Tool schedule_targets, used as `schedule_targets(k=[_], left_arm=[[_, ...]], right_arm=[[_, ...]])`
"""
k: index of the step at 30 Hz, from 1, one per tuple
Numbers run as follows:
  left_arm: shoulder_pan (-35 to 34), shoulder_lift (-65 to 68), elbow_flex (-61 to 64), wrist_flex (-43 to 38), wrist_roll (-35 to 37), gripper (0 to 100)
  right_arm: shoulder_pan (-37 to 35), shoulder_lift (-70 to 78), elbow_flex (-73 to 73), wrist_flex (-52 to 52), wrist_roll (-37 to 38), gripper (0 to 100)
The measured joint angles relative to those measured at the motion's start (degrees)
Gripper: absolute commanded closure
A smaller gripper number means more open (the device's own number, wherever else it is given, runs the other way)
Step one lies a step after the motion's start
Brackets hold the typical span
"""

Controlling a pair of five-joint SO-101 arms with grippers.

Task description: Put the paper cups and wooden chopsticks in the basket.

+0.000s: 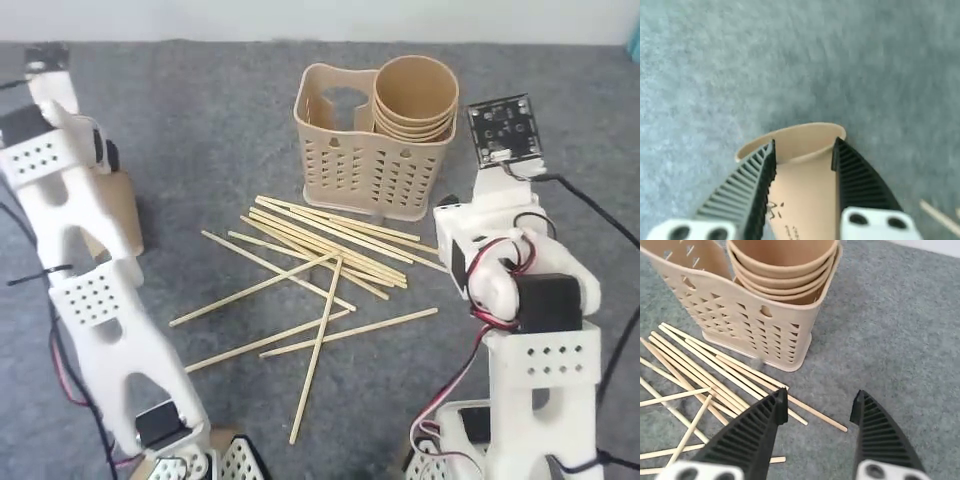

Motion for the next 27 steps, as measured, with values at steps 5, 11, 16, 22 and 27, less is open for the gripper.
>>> schedule_targets(k=[5, 11, 16, 22, 27], left_arm=[[1.0, -11.4, 18.5, 0.0, -3.5, 83], [1.8, -18.8, 28.5, 0.1, -4.2, 83], [1.7, -19.2, 30.0, 0.2, -8.4, 83], [1.8, -19.3, 36.6, 0.2, -14.9, 84], [1.7, -19.4, 40.2, 0.3, -19.1, 100]], right_arm=[[0.4, 0.0, 0.0, 0.5, 0.5, 77.9], [0.6, 0.0, 0.0, 1.0, 1.0, 77.9], [0.4, 0.0, 0.0, 2.0, 1.0, 77.9], [0.5, 0.0, 0.0, 2.0, 1.0, 77.9], [0.4, 0.0, 0.0, 2.0, 1.0, 77.9]])
